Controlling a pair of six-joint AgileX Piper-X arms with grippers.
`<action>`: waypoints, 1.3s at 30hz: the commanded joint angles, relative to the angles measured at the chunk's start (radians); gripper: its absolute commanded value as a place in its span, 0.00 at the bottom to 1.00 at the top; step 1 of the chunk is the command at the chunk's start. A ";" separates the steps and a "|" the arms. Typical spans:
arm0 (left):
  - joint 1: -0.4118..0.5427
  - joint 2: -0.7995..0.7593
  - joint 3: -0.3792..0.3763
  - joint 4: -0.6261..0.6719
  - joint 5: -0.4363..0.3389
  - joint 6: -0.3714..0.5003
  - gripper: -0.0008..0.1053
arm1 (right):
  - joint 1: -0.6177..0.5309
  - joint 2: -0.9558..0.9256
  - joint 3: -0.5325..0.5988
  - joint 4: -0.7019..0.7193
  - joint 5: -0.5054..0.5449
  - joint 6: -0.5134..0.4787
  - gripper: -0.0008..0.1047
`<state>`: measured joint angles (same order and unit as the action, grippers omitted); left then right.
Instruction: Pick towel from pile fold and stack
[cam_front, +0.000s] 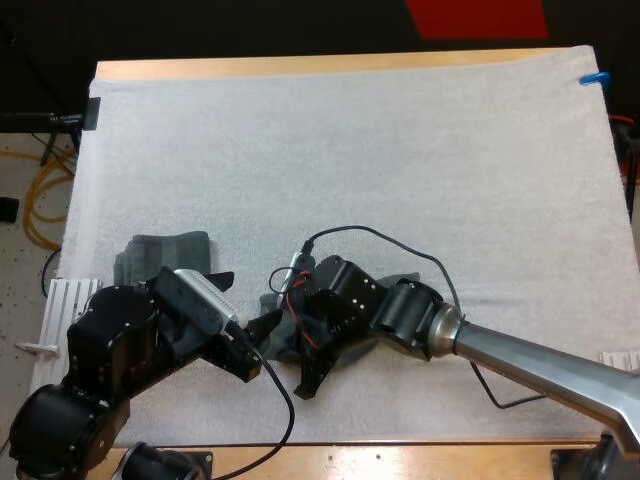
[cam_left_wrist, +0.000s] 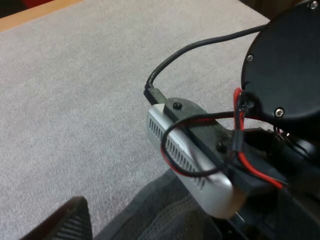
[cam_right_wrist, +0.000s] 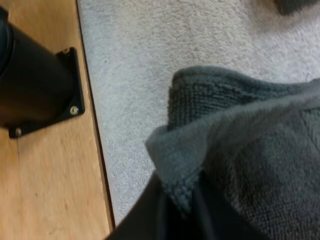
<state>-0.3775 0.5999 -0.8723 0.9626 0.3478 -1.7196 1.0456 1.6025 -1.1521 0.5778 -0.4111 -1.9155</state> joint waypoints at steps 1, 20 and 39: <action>-0.003 0.001 -0.006 -0.004 0.007 -0.011 0.69 | -0.005 -0.007 -0.006 -0.012 -0.006 0.026 0.16; -0.003 0.020 -0.006 -0.049 0.003 -0.008 0.69 | -0.210 -0.041 -0.009 0.125 0.257 0.106 0.64; -0.003 0.043 -0.006 -0.049 0.003 -0.006 0.69 | -0.582 0.185 -0.009 0.300 0.016 0.143 0.64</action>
<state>-0.3775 0.6407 -0.8723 0.9187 0.3478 -1.7196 0.4684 1.7959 -1.1573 0.8682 -0.3702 -1.7726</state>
